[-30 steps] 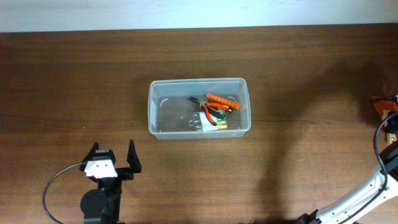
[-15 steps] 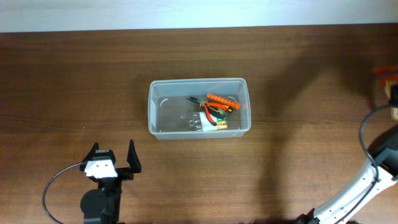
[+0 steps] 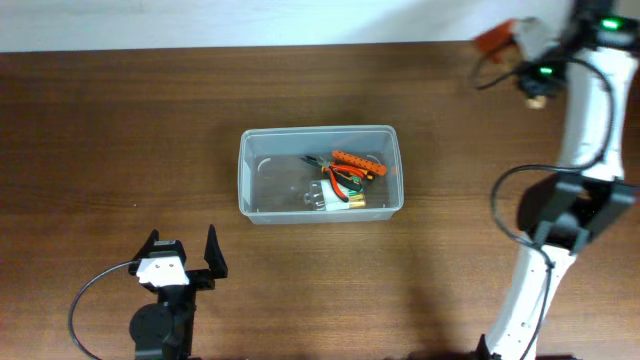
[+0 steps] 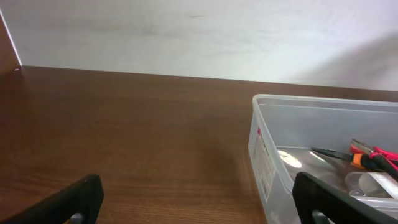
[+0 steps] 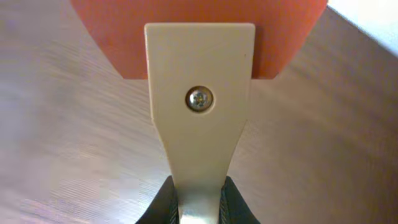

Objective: Pack container
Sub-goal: 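Carry the scraper left and release it into the container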

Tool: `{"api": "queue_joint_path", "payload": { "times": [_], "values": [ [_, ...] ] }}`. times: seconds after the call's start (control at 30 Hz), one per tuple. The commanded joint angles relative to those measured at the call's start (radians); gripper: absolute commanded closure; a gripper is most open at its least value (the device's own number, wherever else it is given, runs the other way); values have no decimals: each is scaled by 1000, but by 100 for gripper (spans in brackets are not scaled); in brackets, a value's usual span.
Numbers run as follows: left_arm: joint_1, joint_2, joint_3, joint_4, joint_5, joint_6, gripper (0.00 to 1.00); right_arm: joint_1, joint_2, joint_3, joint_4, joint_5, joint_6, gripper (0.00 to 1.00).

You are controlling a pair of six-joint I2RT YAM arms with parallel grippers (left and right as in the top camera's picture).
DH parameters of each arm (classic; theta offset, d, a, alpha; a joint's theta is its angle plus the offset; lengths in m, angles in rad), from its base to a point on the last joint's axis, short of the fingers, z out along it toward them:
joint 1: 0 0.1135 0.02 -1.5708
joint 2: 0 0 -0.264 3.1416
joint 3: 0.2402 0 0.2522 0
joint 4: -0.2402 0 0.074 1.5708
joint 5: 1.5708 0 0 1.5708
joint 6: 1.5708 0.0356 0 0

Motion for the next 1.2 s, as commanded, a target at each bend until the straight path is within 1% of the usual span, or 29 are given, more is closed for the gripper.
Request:
{"api": "queue_joint_path", "payload": {
  "times": [0.0,0.37,0.6,0.7,0.9,1.17],
  "values": [
    [-4,3,-3,-5,-7,-2,1,98,-72,30,-26,-23,-33,87],
    [-4,3,-3,-5,-7,-2,1,414,-99,30,-103,-24,-56,87],
    [-4,3,-3,-5,-7,-2,1,567,-109,30,-130,-39,-93,88],
    [-4,3,-3,-5,-7,-2,1,621,-109,30,-131,-70,-93,88],
    [-4,3,-3,-5,-7,-2,1,713,-109,30,-140,-71,-93,87],
    [-4,3,-3,-5,-7,-2,1,781,-104,-13,-191,-72,-142,87]
  ]
}}
